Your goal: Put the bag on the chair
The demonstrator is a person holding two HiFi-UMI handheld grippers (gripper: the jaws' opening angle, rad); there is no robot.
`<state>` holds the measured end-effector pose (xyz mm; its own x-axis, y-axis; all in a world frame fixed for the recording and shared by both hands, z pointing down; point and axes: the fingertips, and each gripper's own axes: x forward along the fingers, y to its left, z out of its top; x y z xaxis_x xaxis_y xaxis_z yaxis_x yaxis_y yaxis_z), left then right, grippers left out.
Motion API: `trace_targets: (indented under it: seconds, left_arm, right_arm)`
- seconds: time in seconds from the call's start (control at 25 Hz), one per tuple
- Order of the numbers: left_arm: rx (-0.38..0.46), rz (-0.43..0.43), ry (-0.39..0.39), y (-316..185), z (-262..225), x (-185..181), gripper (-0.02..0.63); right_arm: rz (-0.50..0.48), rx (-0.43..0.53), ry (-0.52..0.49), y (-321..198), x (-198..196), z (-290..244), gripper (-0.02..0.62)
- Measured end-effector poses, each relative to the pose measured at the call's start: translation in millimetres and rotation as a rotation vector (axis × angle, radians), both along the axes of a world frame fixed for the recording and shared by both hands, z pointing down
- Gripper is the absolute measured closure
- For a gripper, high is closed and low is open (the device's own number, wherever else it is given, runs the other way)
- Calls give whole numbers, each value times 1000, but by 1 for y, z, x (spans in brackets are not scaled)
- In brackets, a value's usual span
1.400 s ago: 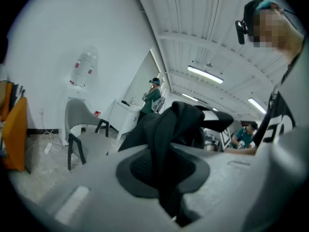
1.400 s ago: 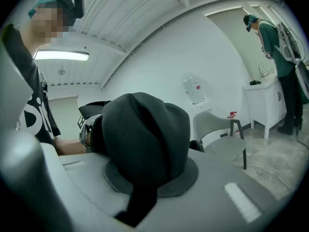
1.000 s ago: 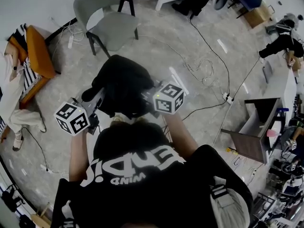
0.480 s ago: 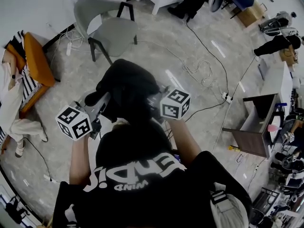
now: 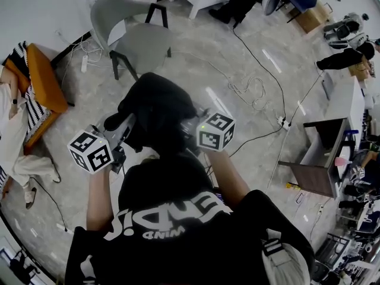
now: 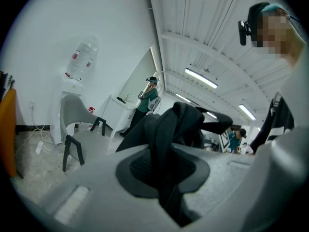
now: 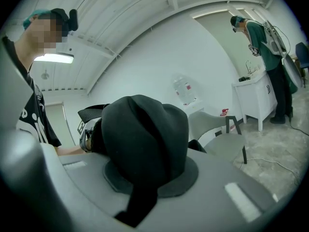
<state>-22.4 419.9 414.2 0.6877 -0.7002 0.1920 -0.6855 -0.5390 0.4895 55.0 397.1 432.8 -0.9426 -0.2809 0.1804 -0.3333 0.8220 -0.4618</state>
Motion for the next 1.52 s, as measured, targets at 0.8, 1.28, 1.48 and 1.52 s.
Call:
trace_targets:
  seconds: [0.8,1.28,1.48,1.52]
  left_arm:
    - [-36,23,-8,-155,-8,-9,561]
    - [-40,-11,-20,-254,-15,-3,561]
    - [-44,-23,-9,-288,-13,-1,561]
    - [-44,-25,-10,-295,-13,-1,561]
  right_arm:
    - [-8,-52,-16,-151,-9,-7,551]
    - [-71,-50,-18,-252,-8,-17,552]
    - [-97,-57,-16,-286,-7,-15,552]
    - [-101,-57,-16,-293,-7,-14,552]
